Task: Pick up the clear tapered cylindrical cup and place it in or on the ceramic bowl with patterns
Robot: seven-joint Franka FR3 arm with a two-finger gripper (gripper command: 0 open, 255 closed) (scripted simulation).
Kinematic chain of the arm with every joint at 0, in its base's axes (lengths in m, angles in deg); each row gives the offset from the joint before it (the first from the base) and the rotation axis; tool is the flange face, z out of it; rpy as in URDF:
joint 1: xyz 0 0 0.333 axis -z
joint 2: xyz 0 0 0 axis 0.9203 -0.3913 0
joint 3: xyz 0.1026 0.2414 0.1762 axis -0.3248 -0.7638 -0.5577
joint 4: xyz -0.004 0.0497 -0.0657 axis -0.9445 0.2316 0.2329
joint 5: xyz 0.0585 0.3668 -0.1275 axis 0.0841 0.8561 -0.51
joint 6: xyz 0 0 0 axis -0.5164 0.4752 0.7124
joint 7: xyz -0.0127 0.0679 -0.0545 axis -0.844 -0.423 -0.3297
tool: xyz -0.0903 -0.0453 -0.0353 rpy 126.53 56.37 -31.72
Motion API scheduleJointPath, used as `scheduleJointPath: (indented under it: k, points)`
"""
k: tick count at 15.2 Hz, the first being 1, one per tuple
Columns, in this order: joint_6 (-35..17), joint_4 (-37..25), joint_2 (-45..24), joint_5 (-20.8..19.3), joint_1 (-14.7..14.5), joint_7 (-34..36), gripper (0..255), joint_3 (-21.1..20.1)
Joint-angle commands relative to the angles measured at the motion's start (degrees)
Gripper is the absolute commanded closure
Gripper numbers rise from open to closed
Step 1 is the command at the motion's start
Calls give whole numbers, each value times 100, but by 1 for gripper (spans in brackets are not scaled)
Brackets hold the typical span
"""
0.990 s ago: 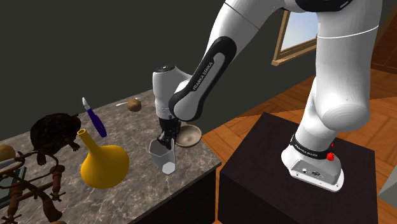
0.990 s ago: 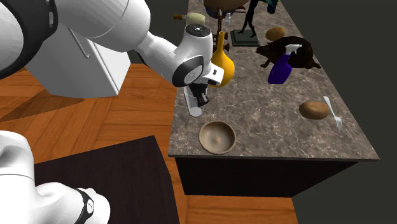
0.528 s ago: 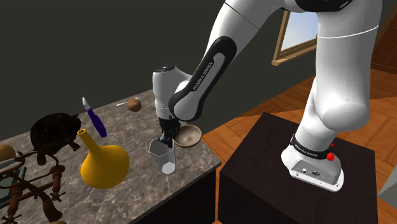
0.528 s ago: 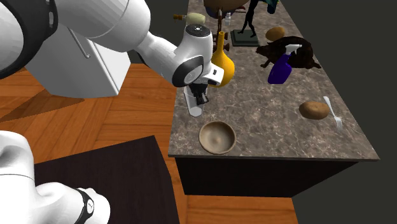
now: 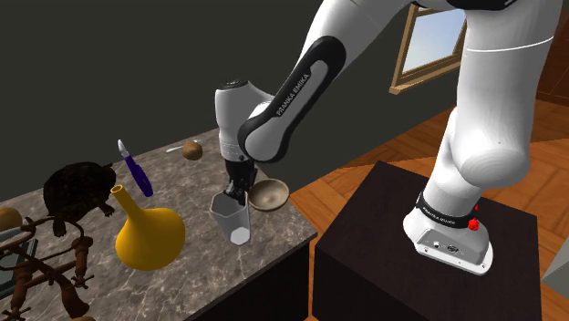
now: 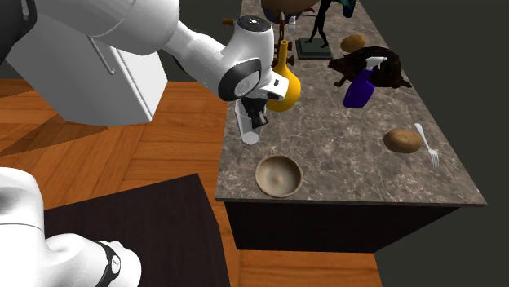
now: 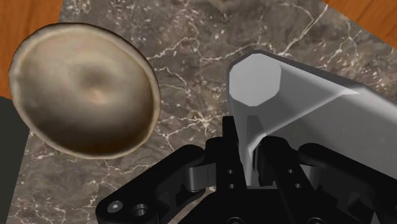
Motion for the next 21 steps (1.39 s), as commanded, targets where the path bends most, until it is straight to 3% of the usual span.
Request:
scheduleJointPath:
  k: [1,16,21]
  points:
    - [151,-14,142,58,20,-30,255,-24]
    - [1253,-352,936,346,91,-167,255,-82]
    - [1539,-159,1366,574,449,-964,255,237]
